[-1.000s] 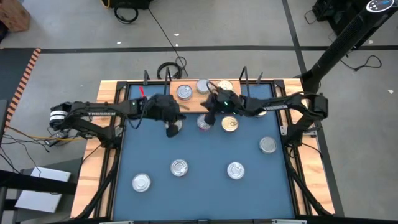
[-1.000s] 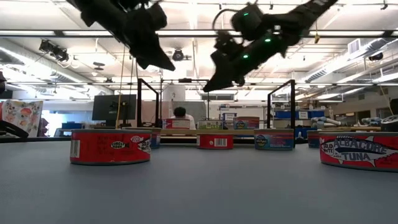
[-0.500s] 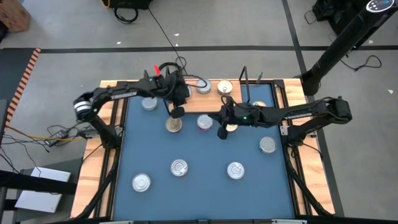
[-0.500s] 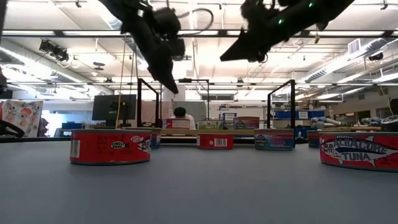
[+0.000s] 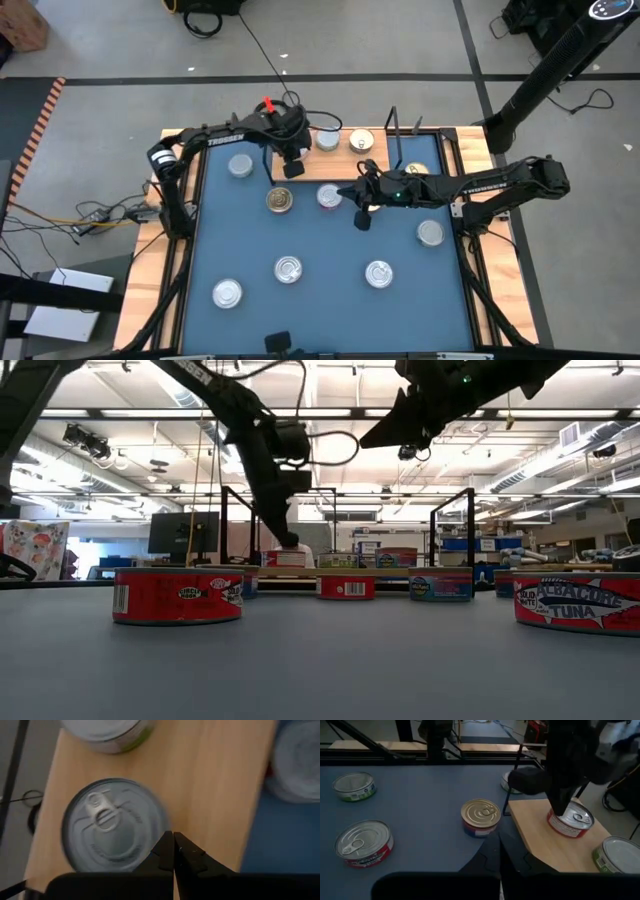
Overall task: Stack canned seafood by type on shelf
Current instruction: Put the red tuna can on the shelf, then stack the green tuna can on top of the other green tuna can on the shelf
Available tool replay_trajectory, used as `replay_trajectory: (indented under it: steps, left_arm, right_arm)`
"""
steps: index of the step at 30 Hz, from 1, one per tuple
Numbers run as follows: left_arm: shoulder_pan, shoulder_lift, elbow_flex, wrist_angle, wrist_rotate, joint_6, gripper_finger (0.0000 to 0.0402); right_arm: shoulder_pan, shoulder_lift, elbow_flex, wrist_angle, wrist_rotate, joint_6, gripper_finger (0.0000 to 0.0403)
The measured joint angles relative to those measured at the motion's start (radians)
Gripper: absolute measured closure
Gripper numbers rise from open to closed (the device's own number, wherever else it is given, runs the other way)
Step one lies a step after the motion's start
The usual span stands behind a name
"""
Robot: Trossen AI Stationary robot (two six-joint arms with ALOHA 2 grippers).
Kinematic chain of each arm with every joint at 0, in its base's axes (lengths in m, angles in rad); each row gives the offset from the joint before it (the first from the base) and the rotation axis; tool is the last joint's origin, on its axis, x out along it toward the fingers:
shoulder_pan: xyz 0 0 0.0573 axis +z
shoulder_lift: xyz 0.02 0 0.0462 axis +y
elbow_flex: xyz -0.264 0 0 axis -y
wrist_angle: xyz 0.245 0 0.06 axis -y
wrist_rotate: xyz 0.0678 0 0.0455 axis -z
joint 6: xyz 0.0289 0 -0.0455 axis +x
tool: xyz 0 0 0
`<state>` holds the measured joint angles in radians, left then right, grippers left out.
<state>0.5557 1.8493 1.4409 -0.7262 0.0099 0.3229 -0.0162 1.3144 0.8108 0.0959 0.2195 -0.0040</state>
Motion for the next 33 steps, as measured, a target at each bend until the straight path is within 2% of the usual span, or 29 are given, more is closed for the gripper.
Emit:
replay_trajectory:
  steps: [5, 27, 33]
  left_arm:
    - [0.002, 0.024, 0.006, 0.01, -0.079, 0.001, 0.04]
    - [0.034, 0.023, 0.002, 0.064, -0.091, 0.002, 0.04]
    - [0.012, -0.028, 0.001, 0.075, -0.123, 0.066, 0.04]
  right_arm:
    - [-0.001, 0.0, 0.0, -0.001, 0.001, -0.007, 0.0402]
    - [-0.001, 0.0, 0.0, -0.004, 0.008, -0.017, 0.0401]
    - [-0.001, 0.001, 0.0, -0.006, 0.008, -0.031, 0.0401]
